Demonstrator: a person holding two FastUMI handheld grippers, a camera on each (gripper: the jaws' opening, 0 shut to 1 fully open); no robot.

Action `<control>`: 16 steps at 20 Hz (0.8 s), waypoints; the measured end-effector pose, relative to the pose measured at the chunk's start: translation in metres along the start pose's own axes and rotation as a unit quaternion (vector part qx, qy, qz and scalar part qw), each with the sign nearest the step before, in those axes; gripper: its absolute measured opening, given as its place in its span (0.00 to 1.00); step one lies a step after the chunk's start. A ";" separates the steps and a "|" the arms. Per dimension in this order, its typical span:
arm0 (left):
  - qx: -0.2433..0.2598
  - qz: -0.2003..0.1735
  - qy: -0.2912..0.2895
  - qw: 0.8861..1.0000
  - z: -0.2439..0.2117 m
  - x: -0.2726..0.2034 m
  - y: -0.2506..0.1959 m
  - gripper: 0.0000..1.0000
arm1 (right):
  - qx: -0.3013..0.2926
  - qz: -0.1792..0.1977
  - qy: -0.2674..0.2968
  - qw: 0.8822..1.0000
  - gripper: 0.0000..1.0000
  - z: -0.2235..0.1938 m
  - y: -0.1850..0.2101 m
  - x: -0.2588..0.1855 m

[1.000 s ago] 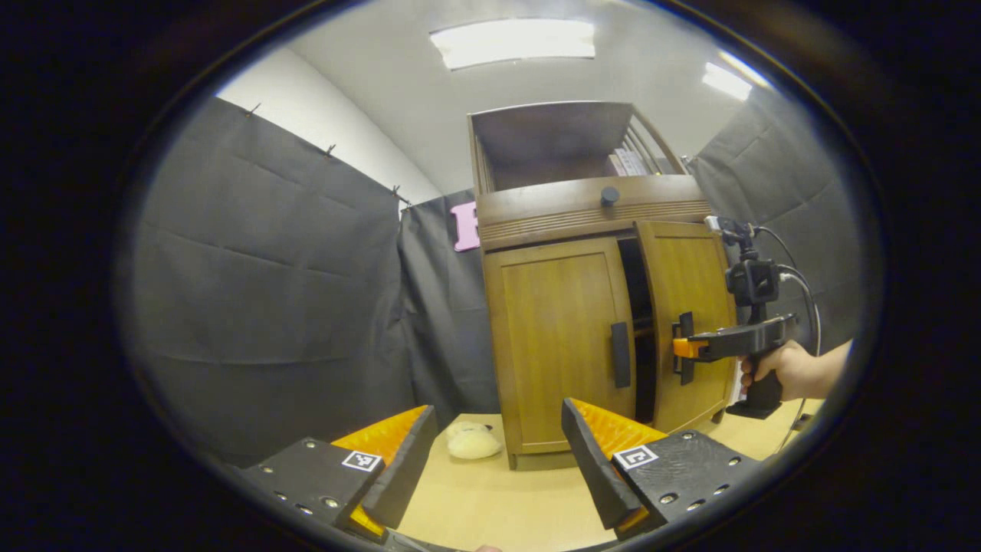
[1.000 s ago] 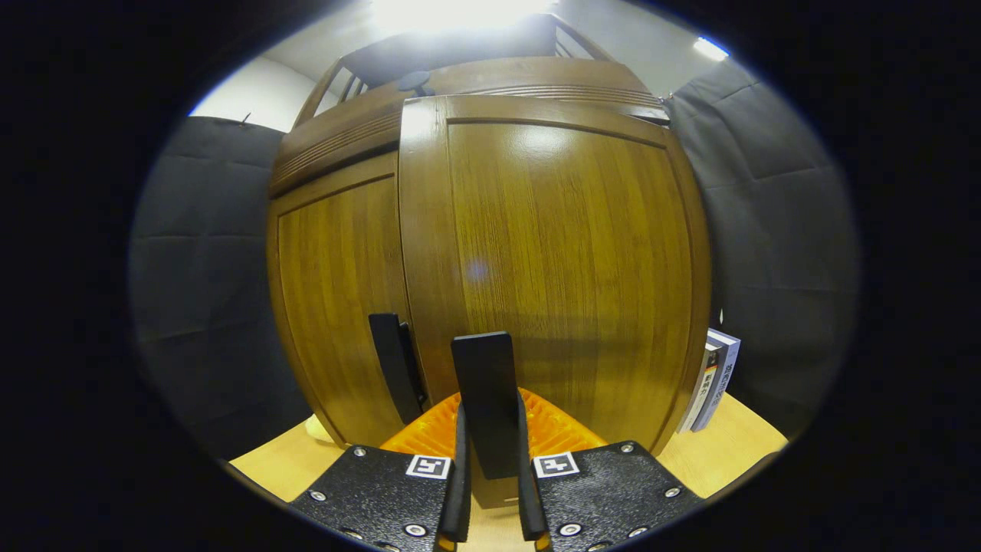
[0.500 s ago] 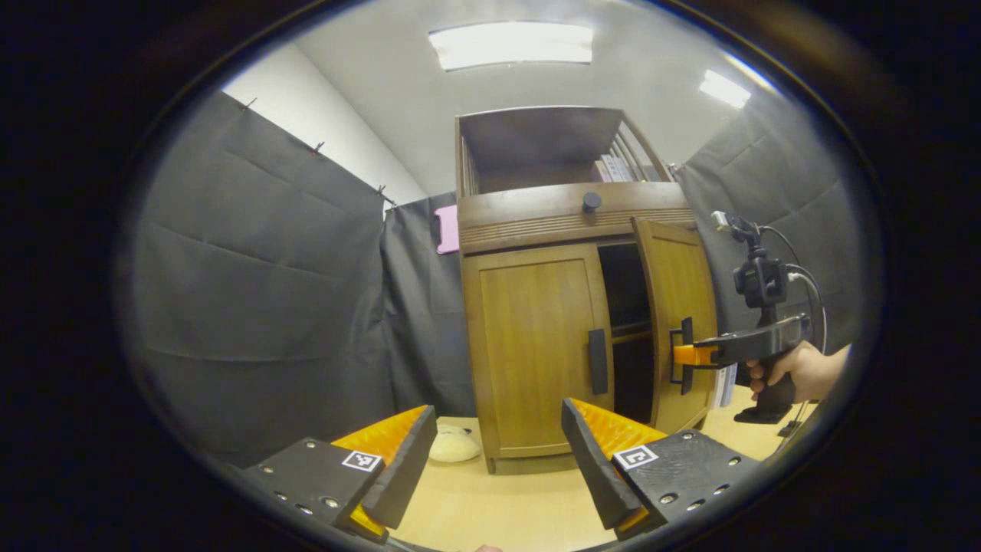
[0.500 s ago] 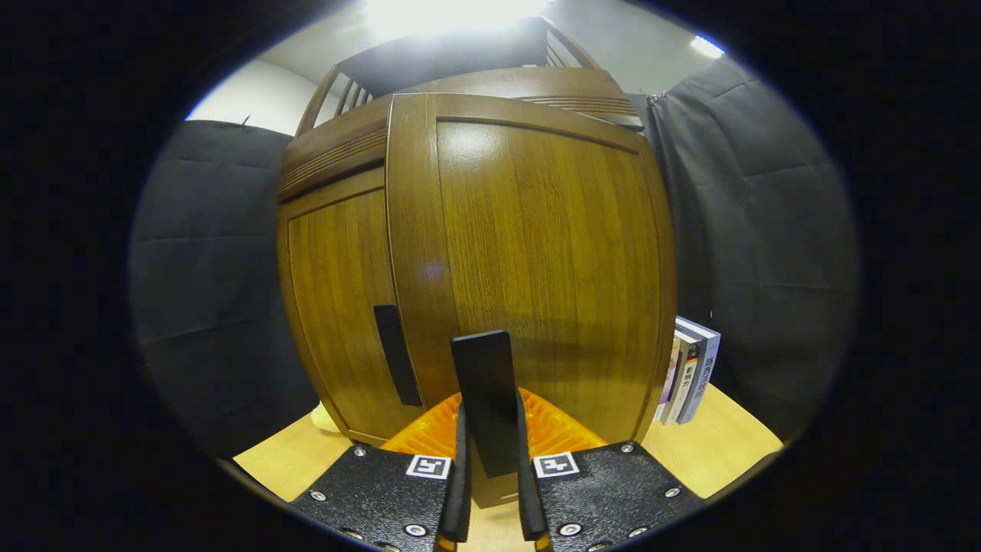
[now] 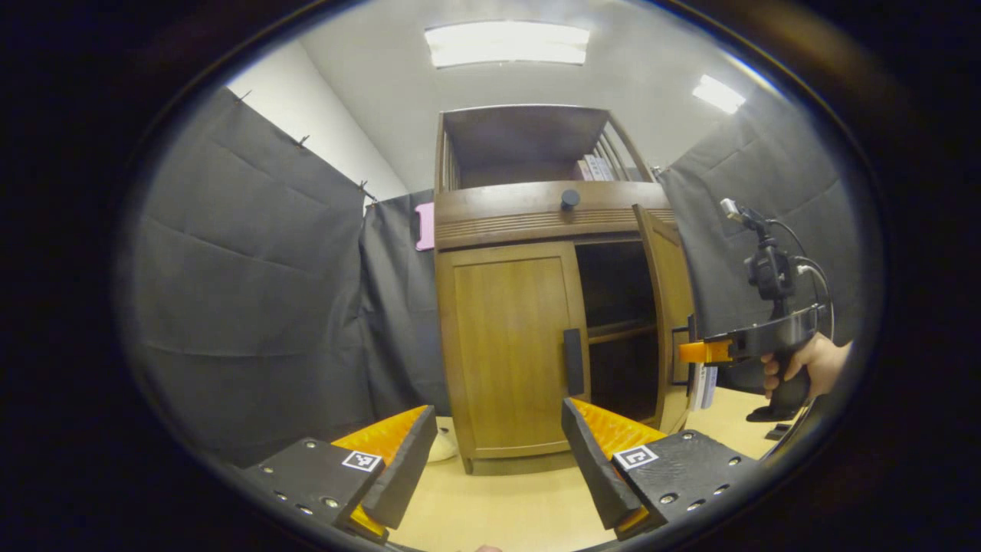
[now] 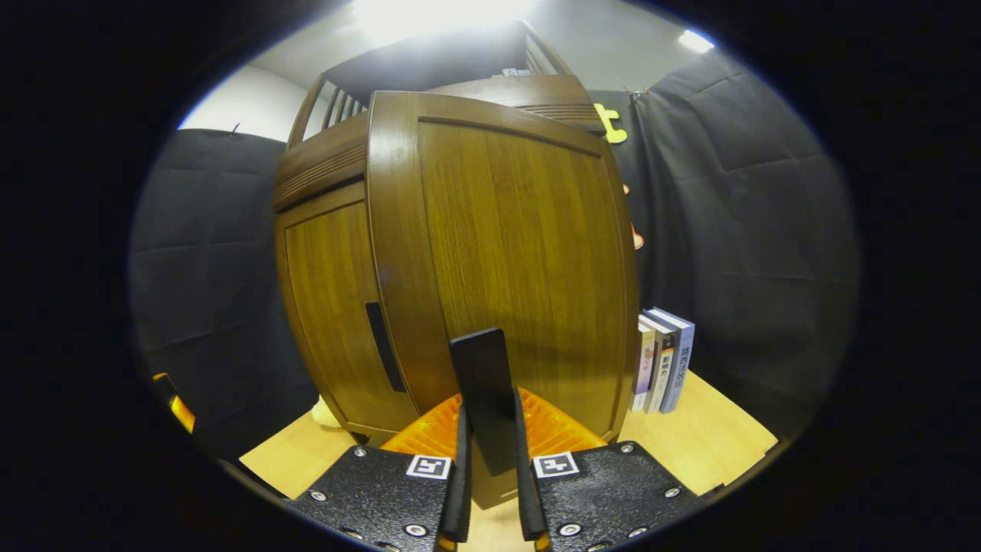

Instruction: Open the right door of the double-door shoe cabinet with the right hand, and open the left door with the left hand.

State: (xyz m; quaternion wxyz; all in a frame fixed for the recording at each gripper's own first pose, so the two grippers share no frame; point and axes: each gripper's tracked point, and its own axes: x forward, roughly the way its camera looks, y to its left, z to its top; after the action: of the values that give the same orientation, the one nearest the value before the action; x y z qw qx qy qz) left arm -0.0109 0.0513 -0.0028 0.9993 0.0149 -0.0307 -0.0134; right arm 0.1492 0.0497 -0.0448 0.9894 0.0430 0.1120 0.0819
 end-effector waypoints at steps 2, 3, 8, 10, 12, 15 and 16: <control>-0.006 -0.011 0.001 1.000 -0.001 0.000 -0.002 0.93 | 0.000 -0.007 -0.001 1.000 0.25 0.000 -0.005 -0.003; -0.008 -0.015 0.001 1.000 -0.001 -0.001 -0.004 0.93 | 0.001 -0.010 -0.002 1.000 0.25 0.000 -0.007 -0.005; -0.015 -0.040 0.002 0.999 -0.001 -0.003 -0.009 0.94 | 0.017 -0.024 0.003 1.000 0.23 -0.001 -0.018 -0.017; -0.022 -0.052 0.003 0.998 0.000 -0.004 -0.012 0.93 | 0.025 -0.027 0.001 0.999 0.23 -0.001 -0.021 -0.021; -0.024 -0.061 0.004 0.998 0.003 -0.006 -0.014 0.93 | 0.029 -0.036 -0.005 0.999 0.22 0.001 -0.028 -0.024; -0.024 -0.073 0.003 0.997 -0.001 -0.003 -0.016 0.93 | 0.026 -0.050 -0.011 0.998 0.24 0.003 -0.038 -0.029; -0.025 -0.076 0.003 0.997 -0.003 0.002 -0.015 0.93 | 0.024 -0.053 -0.013 0.998 0.24 0.003 -0.041 -0.030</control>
State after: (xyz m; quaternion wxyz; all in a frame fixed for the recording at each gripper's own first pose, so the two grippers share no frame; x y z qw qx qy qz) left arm -0.0090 0.0362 -0.0060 0.9956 -0.0077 -0.0259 -0.0900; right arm 0.1274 0.0039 -0.0401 0.9924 0.0622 0.1031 0.0262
